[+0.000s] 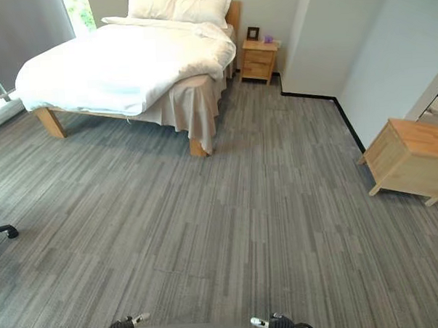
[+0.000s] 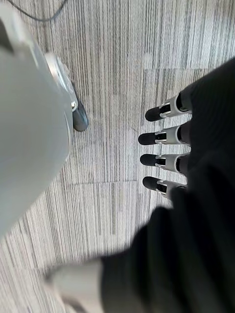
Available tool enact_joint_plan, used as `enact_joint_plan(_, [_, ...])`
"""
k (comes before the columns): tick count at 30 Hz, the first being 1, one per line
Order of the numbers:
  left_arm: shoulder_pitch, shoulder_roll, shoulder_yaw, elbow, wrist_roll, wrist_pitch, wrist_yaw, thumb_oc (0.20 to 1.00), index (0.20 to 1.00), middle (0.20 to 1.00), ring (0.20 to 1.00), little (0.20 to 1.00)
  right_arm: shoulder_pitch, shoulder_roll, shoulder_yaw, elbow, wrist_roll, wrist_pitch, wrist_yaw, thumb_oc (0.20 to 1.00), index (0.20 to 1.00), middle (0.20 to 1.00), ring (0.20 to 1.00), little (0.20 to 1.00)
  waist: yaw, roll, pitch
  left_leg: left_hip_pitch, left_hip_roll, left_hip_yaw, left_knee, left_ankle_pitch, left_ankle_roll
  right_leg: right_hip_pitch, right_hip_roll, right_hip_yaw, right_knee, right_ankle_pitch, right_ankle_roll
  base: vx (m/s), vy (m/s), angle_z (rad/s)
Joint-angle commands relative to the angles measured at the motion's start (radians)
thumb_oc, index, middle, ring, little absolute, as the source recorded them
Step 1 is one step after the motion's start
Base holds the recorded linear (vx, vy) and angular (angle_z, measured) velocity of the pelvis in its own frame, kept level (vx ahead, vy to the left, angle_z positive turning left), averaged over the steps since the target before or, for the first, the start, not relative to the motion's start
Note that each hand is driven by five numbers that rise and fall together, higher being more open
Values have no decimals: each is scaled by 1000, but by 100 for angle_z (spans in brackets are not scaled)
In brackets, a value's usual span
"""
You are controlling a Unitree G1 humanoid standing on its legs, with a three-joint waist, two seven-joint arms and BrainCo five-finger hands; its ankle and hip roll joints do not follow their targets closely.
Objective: Making the bed.
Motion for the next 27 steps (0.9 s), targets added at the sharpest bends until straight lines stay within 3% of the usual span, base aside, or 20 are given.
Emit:
enact_joint_plan(1, [-76, -31, 19, 47, -56, -35, 20, 1000, 1000, 1000, 1000, 1000, -60, 18, 28, 37, 10, -26, -1, 1000, 1000, 1000, 1000, 1000, 14, -22, 48, 80, 26, -45, -63, -14, -70, 91, -99, 5, -122, 69, 140, -3, 3, 6])
enact_joint_plan(4, [-74, -34, 36, 52, -81, -40, 18, 1000, 1000, 1000, 1000, 1000, -58, 19, 17, 37, 32, -30, -5, 1000, 1000, 1000, 1000, 1000, 16, -23, 48, 81, 26, -46, -63, -14, -70, 92, -98, 4, -122, 68, 140, -1, 2, 4])
enact_joint_plan(10, [-123, -11, 46, -48, -174, -68, 54, 1000, 1000, 1000, 1000, 1000, -118, -24, -95, -10, 257, -62, -38, 1000, 1000, 1000, 1000, 1000, 3, -11, 38, 91, 27, -36, -63, -19, -72, 95, -98, 19, -122, 70, 141, 6, 14, -4])
enact_joint_plan(12, [-152, 12, 51, -153, -284, -73, 47, 1000, 1000, 1000, 1000, 1000, -154, -53, -129, -114, 335, -76, -59, 1000, 1000, 1000, 1000, 1000, -8, 0, 35, 94, 29, -28, -63, -20, -74, 94, -99, 23, -122, 73, 143, 3, 52, -10])
enact_joint_plan(14, [-163, 66, 40, -431, -284, -79, 96, 1000, 1000, 1000, 1000, 1000, -141, -91, -149, -379, 349, -98, -94, 1000, 1000, 1000, 1000, 1000, -17, 8, 42, 92, 31, -21, -63, -18, -73, 84, -97, 32, -122, 79, 144, -40, 55, -4])
enact_joint_plan(16, [-137, 86, 45, -577, -319, -97, 98, 1000, 1000, 1000, 1000, 1000, -120, -87, -162, -493, 434, -115, -70, 1000, 1000, 1000, 1000, 1000, -18, 7, 56, 88, 30, -7, -63, -17, -71, 68, -97, 43, -122, 86, 148, -42, 31, -13])
enact_joint_plan(21, [-100, 76, 56, -678, -325, -86, 106, 1000, 1000, 1000, 1000, 1000, -62, -67, -131, -611, 444, -101, -51, 1000, 1000, 1000, 1000, 1000, -19, 1, 83, 72, 24, -1, -63, -18, -66, 54, -105, 51, -122, 93, 154, -4, 38, -14])
enact_joint_plan(27, [-124, 40, 68, -656, -387, -98, 143, 1000, 1000, 1000, 1000, 1000, -101, -64, -104, -631, 430, -100, -71, 1000, 1000, 1000, 1000, 1000, -10, -2, 104, 37, 2, -5, -63, -16, -50, 16, -129, 54, -106, 100, 167, 29, 68, -1])
